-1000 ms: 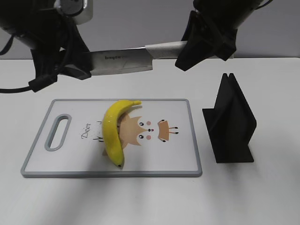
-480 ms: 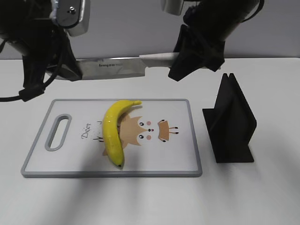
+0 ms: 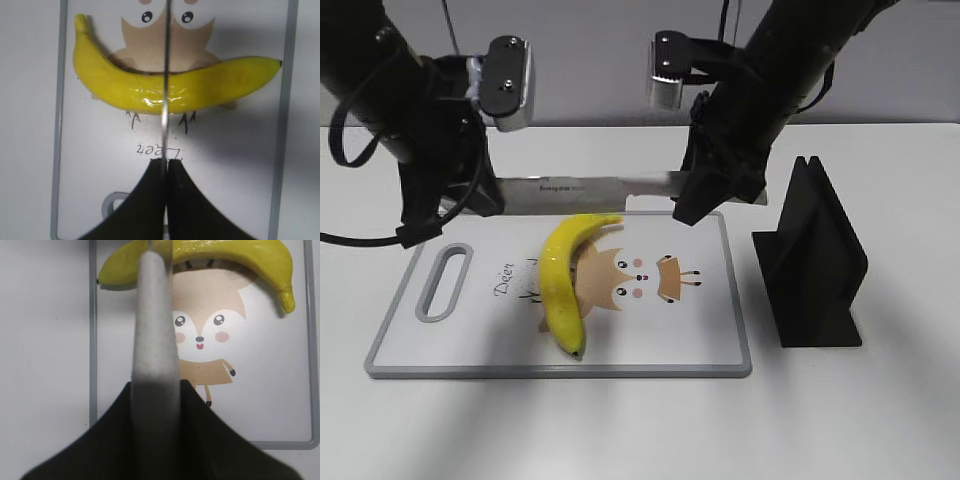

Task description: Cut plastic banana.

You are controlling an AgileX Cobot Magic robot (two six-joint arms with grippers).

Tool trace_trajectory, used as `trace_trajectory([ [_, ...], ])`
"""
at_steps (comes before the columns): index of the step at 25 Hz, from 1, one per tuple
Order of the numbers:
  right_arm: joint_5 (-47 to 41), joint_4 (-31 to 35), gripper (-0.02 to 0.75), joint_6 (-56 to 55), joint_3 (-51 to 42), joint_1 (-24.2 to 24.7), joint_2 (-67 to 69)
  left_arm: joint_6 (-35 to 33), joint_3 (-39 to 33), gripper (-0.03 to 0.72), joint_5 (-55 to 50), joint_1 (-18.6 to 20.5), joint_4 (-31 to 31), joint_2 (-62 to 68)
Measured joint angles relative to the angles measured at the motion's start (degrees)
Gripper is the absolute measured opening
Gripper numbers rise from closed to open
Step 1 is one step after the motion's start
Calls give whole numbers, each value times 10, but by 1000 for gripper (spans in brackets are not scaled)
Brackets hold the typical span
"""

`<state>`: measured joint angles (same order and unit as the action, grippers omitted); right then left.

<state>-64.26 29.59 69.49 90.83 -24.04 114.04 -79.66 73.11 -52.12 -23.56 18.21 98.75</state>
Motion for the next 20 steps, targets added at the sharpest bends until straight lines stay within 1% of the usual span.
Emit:
trace_trajectory([
  [5,24,-7,187,0,0,0,30,3,4,-6,18,1,0,53],
  [9,57,-10,188,4,0,0,83,3,4,-7,48,4,-1,113],
  [13,76,-4,202,7,1,0,135,3,9,-9,74,4,19,176],
  [20,72,-8,204,8,10,0,139,3,15,-9,70,4,24,175],
])
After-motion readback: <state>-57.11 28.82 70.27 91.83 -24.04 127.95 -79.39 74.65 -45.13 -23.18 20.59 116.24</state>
